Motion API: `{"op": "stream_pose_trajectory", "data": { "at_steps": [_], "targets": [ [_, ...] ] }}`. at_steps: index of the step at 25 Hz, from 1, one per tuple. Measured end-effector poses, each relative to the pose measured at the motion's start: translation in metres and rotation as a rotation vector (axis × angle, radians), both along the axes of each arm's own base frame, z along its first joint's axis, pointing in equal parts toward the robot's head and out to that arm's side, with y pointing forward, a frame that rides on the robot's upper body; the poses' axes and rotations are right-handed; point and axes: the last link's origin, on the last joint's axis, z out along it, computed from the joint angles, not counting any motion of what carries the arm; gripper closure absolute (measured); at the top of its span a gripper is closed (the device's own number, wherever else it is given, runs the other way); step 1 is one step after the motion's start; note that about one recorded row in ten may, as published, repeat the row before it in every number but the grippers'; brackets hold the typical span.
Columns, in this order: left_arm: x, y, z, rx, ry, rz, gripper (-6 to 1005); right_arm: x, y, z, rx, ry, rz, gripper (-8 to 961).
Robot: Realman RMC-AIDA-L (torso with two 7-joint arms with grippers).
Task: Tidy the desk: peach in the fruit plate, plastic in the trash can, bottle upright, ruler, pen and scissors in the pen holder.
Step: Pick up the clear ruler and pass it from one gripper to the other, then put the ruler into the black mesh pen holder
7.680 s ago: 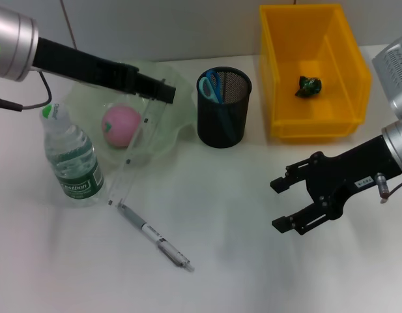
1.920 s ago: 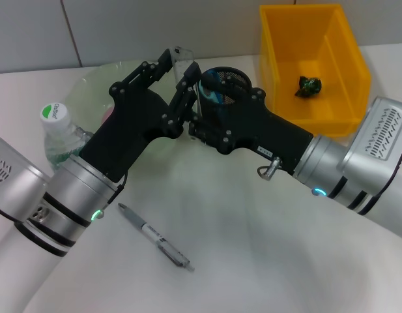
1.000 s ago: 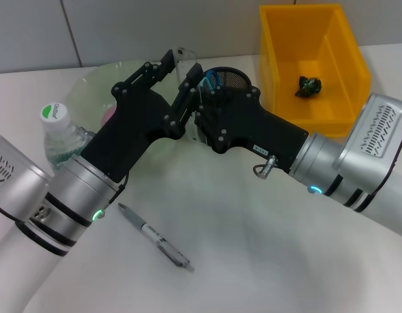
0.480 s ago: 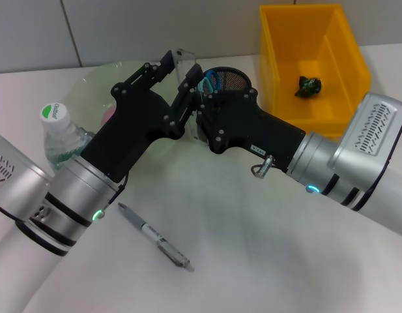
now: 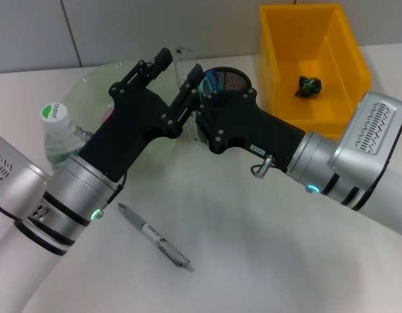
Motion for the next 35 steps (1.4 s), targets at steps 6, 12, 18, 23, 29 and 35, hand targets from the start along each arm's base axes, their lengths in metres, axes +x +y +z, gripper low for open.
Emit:
{"op": "stream_pose_trajectory", "data": {
  "at_steps": [6, 12, 18, 23, 29, 35],
  "targets": [
    [0.000, 0.000, 0.000, -0.002, 0.000, 0.001, 464, 0.000, 0.000, 0.000, 0.001, 0.002, 0.000, 946],
    [0.001, -0.002, -0.001, -0.008, 0.006, -0.022, 360, 0.002, 0.001, 0.002, 0.010, 0.006, -0.008, 946],
    [-0.001, -0.007, 0.001, -0.012, -0.007, -0.037, 159, 0.003, 0.005, 0.016, 0.087, 0.084, -0.040, 945],
    [-0.005, -0.011, 0.004, -0.011, -0.021, -0.035, 158, 0.004, 0.014, 0.031, 0.184, 0.138, -0.083, 945],
    [-0.010, -0.011, 0.006, -0.055, -0.024, -0.039, 158, 0.005, 0.024, 0.038, 0.266, 0.139, -0.121, 945],
    [-0.020, -0.016, -0.001, -0.156, 0.026, -0.056, 158, 0.004, 0.040, 0.036, 0.271, 0.107, -0.183, 945]
  ]
}}
